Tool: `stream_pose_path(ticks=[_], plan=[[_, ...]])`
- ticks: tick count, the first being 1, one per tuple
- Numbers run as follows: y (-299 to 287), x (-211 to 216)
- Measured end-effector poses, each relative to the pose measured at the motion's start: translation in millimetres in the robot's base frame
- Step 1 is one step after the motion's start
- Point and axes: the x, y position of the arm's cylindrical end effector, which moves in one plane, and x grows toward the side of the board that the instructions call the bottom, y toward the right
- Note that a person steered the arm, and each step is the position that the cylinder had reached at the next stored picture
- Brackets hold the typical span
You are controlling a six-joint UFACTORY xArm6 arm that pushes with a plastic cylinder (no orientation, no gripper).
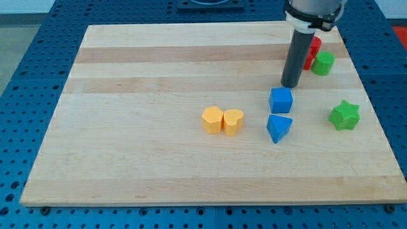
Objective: Push the green star into the red star
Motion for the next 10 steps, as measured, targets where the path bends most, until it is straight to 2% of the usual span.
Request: stream_pose_path(ticks=[1,2,3,4,6,7,8,10], plan=[[24.1,94.1],[27.9,119.4],[28.8,122.0],[85.9,128.1],[96.3,120.0],[67.1,69.1],[47.0,-1.8],[47.0,-11.0]])
